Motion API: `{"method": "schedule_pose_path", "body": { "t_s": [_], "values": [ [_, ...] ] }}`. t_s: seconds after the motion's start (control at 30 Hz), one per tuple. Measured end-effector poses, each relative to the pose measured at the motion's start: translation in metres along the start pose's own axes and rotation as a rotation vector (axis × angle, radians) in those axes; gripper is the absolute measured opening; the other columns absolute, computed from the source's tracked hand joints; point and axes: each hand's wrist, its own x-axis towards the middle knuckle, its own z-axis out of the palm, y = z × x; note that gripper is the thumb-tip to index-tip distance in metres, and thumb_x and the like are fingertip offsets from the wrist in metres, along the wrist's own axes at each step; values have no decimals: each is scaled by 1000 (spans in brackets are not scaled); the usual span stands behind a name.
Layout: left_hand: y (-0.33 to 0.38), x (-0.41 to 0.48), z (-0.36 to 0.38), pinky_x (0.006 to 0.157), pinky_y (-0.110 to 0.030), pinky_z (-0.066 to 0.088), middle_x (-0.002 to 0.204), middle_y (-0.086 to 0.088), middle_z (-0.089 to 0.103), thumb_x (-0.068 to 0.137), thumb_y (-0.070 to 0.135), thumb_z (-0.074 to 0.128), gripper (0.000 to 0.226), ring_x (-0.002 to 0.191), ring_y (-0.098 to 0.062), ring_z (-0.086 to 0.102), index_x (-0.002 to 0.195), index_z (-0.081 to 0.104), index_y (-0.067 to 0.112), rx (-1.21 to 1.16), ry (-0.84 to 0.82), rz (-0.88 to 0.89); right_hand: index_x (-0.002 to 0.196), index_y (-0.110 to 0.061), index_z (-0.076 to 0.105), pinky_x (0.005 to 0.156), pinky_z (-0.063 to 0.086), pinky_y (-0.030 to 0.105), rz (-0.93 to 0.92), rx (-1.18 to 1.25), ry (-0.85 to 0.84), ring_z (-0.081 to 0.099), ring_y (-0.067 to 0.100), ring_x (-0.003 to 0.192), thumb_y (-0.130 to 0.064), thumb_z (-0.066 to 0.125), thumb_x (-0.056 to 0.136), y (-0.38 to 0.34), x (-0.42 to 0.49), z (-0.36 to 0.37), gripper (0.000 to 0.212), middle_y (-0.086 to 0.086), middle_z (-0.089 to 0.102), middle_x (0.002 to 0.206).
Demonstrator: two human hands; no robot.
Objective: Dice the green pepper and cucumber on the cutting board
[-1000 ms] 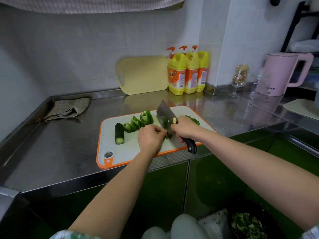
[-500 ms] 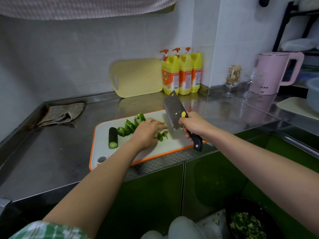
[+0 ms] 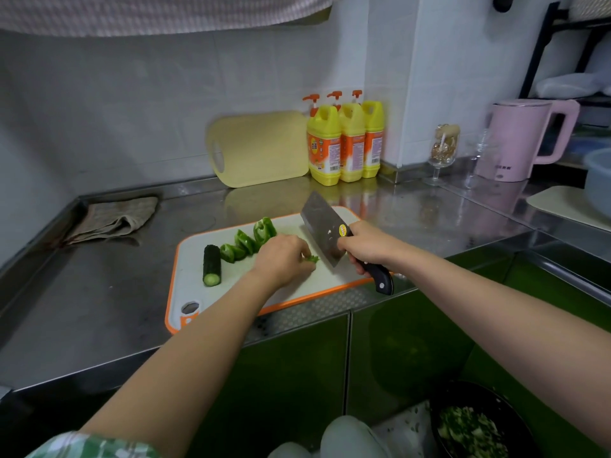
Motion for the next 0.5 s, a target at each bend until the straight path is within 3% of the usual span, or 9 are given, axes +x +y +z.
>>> {"method": "schedule_pose_path", "body": {
  "t_s": [0.2,0.5],
  "values": [
    [-1,-14,9,79,-34,39,96,-1,69,80,55,62,37,98,-25,56,104,72,28,67,168,-64,75,-10,45,43,41,24,-30,-234,-46,52,22,43,-10,45,93,-9,-6,-1,18,10,52,62],
    [1,-22,15,78,-35,33,93,0,69,87,42,65,19,93,-24,53,98,76,31,-84,267,-85,70,-7,47,33,37,18,-34,-502,-108,51,19,35,-7,43,90,-24,-10,1,21,10,54,57]
  ]
}}
